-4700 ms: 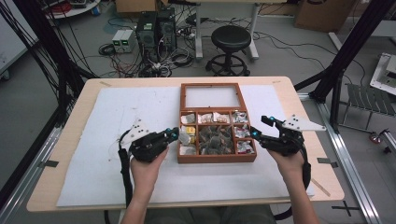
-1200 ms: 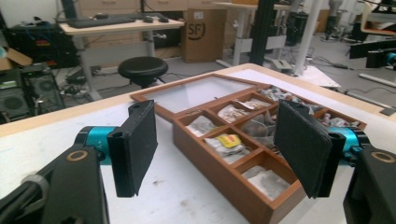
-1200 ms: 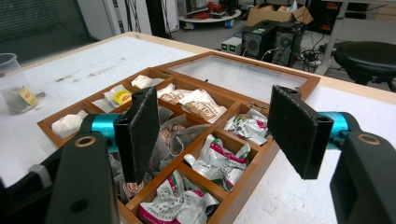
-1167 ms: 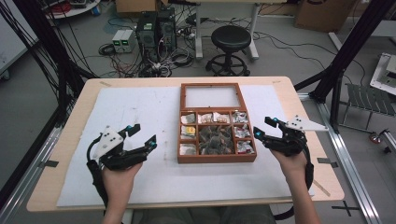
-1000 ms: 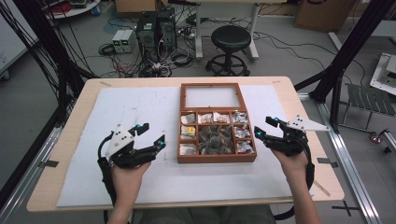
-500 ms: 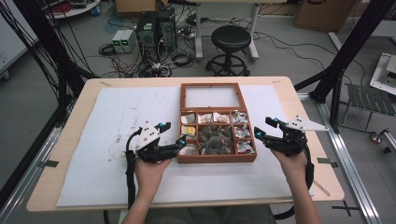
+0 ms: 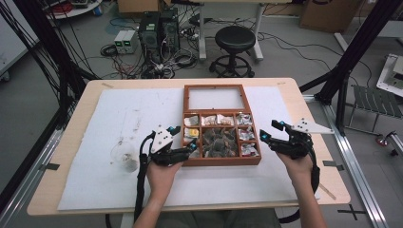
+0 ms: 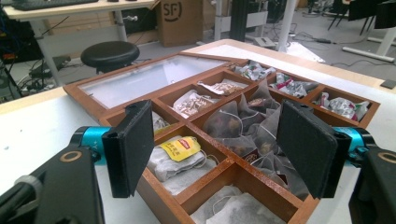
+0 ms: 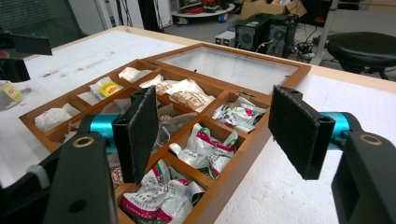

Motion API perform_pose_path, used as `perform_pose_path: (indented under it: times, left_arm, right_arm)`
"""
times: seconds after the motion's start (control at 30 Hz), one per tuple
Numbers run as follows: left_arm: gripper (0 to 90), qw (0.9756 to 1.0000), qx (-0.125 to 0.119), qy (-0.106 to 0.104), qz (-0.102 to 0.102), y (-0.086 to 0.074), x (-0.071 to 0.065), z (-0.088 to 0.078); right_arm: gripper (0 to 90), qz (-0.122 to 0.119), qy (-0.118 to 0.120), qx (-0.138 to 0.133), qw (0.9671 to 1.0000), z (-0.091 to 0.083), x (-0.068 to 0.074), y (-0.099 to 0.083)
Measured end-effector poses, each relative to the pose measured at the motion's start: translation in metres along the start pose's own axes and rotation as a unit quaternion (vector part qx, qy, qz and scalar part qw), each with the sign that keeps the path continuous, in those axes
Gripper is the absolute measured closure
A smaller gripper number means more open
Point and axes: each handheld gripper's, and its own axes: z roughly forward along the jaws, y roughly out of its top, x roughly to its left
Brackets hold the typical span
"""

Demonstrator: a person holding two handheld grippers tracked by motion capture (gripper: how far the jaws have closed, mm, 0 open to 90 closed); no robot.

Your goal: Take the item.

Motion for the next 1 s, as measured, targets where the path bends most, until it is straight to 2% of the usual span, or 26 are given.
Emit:
perform_pose_path:
  times: [0.43, 0.5, 0.6, 0.73, 1.0]
  left_arm:
    - [29.5, 0.9996, -0.009, 0.026, -0.011, -0.008, -0.006, -0.004]
    - [29.6, 0.9993, -0.012, 0.033, -0.006, -0.009, -0.009, -0.005]
    - [30.8, 0.9994, -0.007, 0.03, -0.014, -0.01, -0.011, -0.006]
    - [30.9, 0.9993, -0.011, 0.036, -0.006, -0.01, -0.015, -0.009]
    - [31.0, 0.9991, -0.013, 0.039, -0.007, -0.007, -0.009, -0.009]
  right_arm:
    - [34.0, 0.0, -0.001, -0.001, 1.0, 0.002, -0.002, 0.002]
    - [34.0, 0.001, 0.0, -0.002, 1.0, 0.003, -0.002, 0.003]
    - [33.9, 0.001, -0.001, -0.003, 1.0, 0.003, -0.002, 0.004]
    - [33.9, 0.002, -0.001, -0.004, 1.0, 0.004, -0.002, 0.005]
    - [33.9, -0.001, 0.001, -0.009, 1.0, 0.003, -0.001, 0.007]
